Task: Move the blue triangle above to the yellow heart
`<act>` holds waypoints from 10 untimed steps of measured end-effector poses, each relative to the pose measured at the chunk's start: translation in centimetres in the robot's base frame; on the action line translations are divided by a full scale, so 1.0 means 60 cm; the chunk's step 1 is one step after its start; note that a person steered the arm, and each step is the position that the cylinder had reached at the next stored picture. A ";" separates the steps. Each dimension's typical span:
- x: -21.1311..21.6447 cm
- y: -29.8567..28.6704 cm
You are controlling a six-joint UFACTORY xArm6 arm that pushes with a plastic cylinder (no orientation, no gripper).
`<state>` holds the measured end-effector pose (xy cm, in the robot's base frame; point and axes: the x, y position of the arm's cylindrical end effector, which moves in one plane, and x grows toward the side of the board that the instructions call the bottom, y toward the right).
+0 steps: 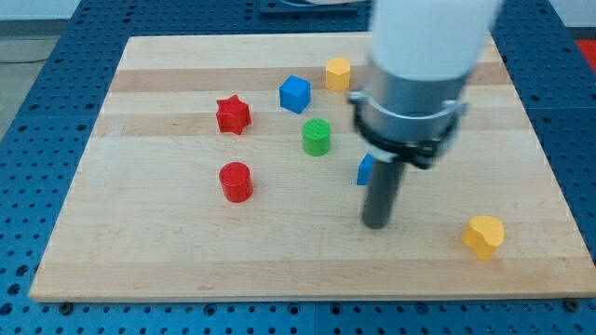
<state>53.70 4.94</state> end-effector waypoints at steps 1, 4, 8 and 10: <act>-0.054 -0.063; -0.132 0.008; -0.057 0.128; -0.034 0.169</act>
<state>51.64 15.06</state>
